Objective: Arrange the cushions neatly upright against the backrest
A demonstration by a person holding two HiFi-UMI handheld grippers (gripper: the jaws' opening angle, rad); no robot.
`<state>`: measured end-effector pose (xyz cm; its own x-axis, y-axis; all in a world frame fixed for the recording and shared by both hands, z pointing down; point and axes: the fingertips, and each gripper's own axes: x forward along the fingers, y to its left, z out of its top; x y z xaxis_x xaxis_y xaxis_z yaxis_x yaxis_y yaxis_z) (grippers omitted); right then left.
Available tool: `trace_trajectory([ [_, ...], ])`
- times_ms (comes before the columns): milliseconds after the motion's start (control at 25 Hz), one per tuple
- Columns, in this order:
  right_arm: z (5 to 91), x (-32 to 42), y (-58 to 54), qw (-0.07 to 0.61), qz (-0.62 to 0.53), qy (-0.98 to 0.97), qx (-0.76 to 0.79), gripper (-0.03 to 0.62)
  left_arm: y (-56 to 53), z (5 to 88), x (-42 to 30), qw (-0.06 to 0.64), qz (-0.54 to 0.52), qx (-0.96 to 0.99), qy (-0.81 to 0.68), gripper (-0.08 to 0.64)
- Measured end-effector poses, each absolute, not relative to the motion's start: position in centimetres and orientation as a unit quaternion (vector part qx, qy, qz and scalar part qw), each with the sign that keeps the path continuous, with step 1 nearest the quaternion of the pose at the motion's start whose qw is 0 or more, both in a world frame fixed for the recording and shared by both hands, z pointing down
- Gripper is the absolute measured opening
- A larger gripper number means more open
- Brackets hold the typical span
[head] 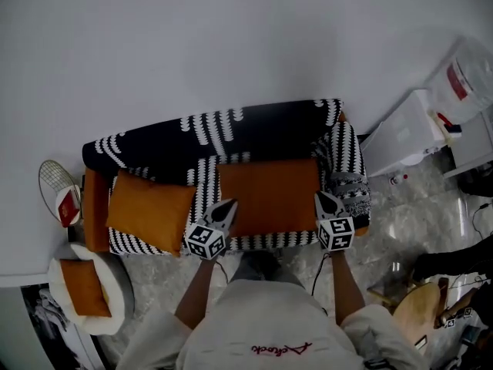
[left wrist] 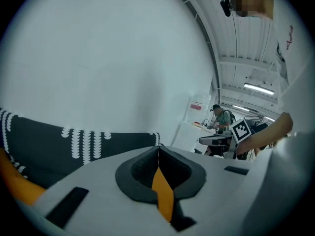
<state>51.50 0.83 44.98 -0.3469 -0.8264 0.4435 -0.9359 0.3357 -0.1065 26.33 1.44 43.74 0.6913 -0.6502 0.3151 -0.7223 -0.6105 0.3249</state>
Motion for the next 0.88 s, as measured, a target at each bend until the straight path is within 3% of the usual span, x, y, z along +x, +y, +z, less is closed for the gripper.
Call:
trace_trajectory([
  [880,62.2,52.0,7.2,0.242,0.322,-0.743,0.535,0.028,4.4,59.6,22.3,0.352,0.152,0.831,-0.403,0.029],
])
